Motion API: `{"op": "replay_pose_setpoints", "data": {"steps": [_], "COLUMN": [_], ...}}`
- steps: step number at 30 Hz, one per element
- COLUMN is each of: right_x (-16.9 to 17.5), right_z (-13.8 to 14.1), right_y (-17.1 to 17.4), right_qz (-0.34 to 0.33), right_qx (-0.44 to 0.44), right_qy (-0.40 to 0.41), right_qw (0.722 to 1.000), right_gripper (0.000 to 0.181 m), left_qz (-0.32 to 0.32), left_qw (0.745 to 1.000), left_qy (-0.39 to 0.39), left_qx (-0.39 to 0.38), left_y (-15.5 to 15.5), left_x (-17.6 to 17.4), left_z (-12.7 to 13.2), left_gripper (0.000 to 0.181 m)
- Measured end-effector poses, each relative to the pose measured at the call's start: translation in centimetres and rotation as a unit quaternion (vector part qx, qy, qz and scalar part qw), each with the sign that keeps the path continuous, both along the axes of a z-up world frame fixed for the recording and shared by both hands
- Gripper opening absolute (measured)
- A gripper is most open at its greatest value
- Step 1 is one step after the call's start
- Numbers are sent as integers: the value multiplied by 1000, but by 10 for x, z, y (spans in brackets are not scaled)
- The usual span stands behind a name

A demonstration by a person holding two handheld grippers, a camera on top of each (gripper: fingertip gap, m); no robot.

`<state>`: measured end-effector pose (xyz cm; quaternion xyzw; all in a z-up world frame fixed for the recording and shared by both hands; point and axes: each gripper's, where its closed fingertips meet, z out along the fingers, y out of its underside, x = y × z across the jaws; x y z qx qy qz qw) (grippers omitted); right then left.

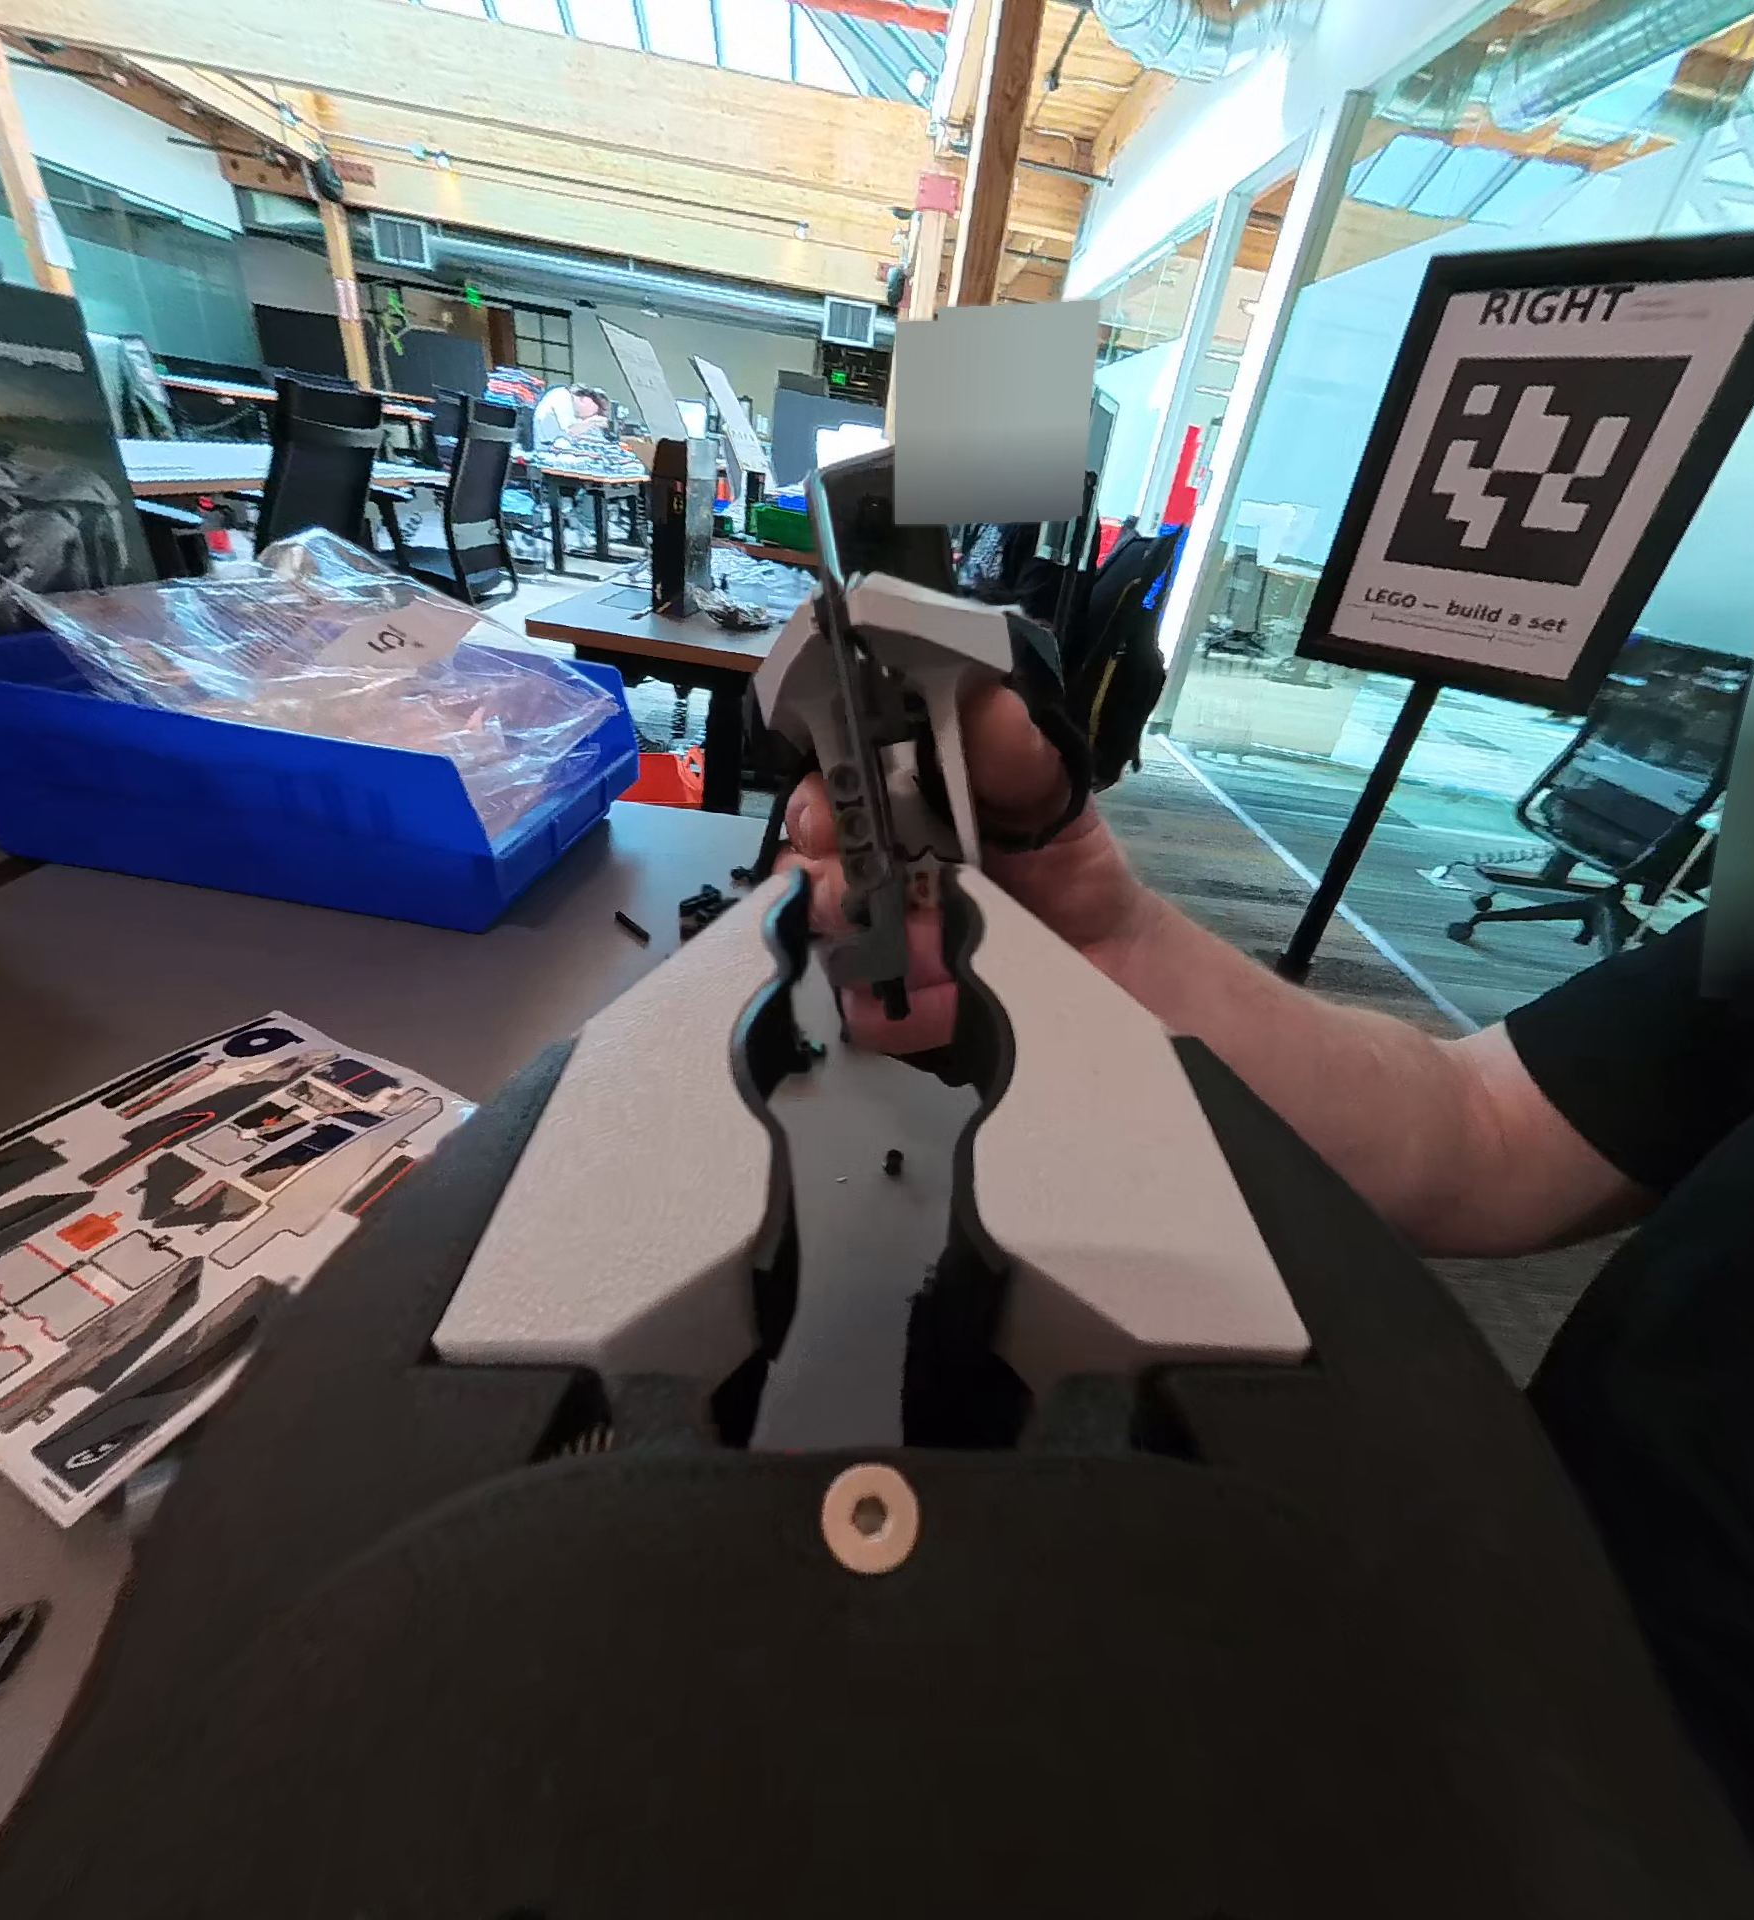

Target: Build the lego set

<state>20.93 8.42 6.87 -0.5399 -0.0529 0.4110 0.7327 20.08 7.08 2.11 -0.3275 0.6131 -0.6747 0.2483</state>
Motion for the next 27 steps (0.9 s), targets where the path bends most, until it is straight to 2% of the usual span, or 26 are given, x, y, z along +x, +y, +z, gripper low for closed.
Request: {"op": "replay_pose_setpoints", "data": {"steps": [2,4,5,7,8,27], "right_x": [-3,-8,-11,-17,-19,-17], "right_z": [-3,-7,-8,-10,-10,-1], "right_y": [1,3,4,5,5,9], "right_qz": [2,4,7,12,12,15], "right_qx": [-4,-8,-9,-9,-8,-9], "right_qy": [-8,-12,-15,-16,-17,1], "right_qw": [1000,1000,1000,1000,1000,1000], "right_gripper": [0,0,0,0,0,0], "left_qz": [7,9,10,20,20,20], "left_qw": [1000,999,999,999,999,999], "left_qy": [-9,-8,-6,-5,-5,3], "left_qx": [16,33,37,36,31,41], "left_y": [-1,-6,-8,-6,-4,-1], "left_x": [0,0,1,2,3,0], "left_z": [2,-1,-2,-4,-4,-4], "left_gripper": [33,33,29,9,7,5]}}
